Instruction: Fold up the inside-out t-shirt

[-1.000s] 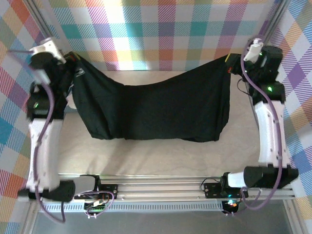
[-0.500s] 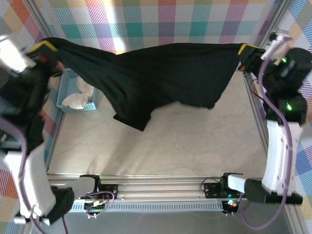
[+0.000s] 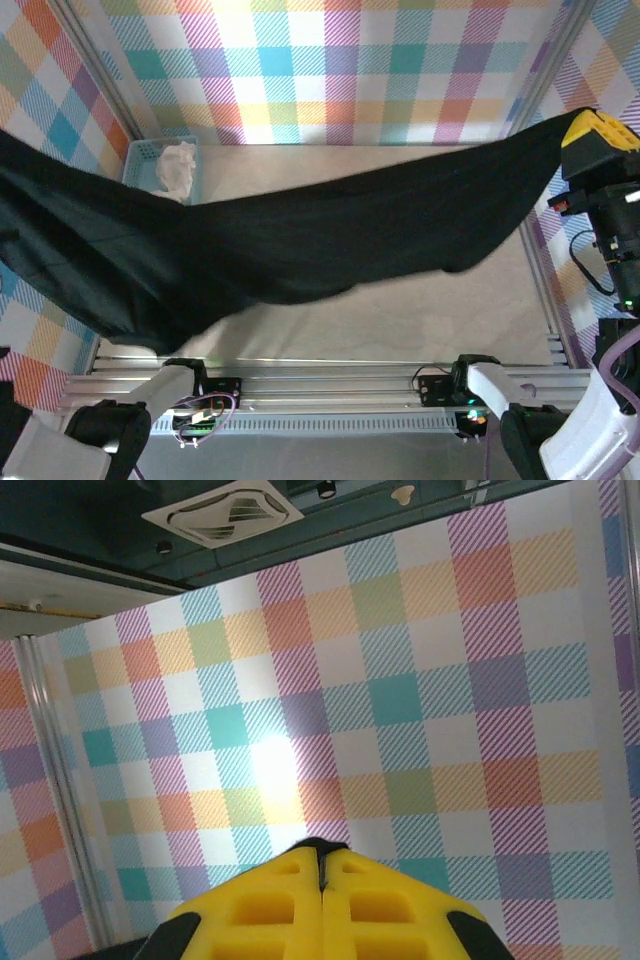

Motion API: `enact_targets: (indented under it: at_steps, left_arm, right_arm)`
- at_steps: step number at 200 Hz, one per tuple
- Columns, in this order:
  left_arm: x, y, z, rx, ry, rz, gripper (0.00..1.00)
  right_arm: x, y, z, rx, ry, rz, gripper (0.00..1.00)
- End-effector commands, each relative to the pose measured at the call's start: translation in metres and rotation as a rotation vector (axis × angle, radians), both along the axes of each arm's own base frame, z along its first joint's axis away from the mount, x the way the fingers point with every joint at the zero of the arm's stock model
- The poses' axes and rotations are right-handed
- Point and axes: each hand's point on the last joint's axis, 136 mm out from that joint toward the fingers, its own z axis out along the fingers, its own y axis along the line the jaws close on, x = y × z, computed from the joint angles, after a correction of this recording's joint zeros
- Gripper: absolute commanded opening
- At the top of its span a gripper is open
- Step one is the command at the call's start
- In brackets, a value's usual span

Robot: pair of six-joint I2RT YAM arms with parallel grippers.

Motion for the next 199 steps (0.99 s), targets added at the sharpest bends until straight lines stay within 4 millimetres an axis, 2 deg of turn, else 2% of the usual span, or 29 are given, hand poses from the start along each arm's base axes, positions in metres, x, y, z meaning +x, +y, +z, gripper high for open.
enact_targets:
  at_steps: [1,11,29,59,83,100,115,116,125,131,143,158,178,199]
  left_arm:
    - [0.069,0.003,-0.010,0.039,0.119,0.065,0.00]
    - [0.096,0.002,-0.015,0.046,0.158,0.067,0.00]
    - [0.160,-0.002,-0.033,0.059,0.256,0.054,0.00]
    - [0.282,-0.013,-0.086,0.076,0.432,0.009,0.00]
    - [0.376,-0.022,-0.141,0.083,0.546,-0.021,0.00]
    - [0.440,-0.024,-0.187,0.077,0.613,-0.027,0.00]
    - [0.488,-0.029,-0.222,0.079,0.656,-0.037,0.00]
    - [0.488,-0.029,-0.220,0.079,0.650,-0.039,0.00]
    - [0.514,-0.033,-0.246,0.084,0.682,-0.046,0.00]
    - [0.526,-0.035,-0.258,0.086,0.688,-0.048,0.01]
    - [0.545,-0.039,-0.280,0.091,0.707,-0.051,0.21]
    - [0.556,-0.042,-0.299,0.096,0.730,-0.058,0.36]
    - [0.553,-0.051,-0.308,0.103,0.770,-0.098,0.62]
    - [0.536,-0.062,-0.307,0.080,0.824,-0.151,0.67]
  right_arm:
    - [0.042,-0.010,-0.012,-0.018,0.077,-0.058,0.00]
    - [0.059,-0.012,-0.018,-0.023,0.103,-0.062,0.00]
    - [0.098,-0.015,-0.032,-0.029,0.158,-0.068,0.00]
    - [0.178,-0.019,-0.075,-0.040,0.273,-0.069,0.00]
    - [0.255,-0.022,-0.129,-0.042,0.385,-0.058,0.00]
    - [0.319,-0.022,-0.176,-0.026,0.476,-0.033,0.00]
    - [0.375,-0.022,-0.217,-0.018,0.560,-0.027,0.00]
    - [0.379,-0.022,-0.222,-0.018,0.570,-0.026,0.00]
    - [0.410,-0.021,-0.249,-0.020,0.627,-0.024,0.00]
    - [0.427,-0.020,-0.263,-0.027,0.656,-0.026,0.01]
    - [0.457,-0.018,-0.295,-0.041,0.721,-0.029,0.11]
    - [0.480,-0.017,-0.325,-0.065,0.781,-0.043,0.25]
    - [0.481,-0.019,-0.343,-0.085,0.831,-0.055,0.38]
    - [0.464,-0.017,-0.357,-0.117,0.921,-0.050,0.45]
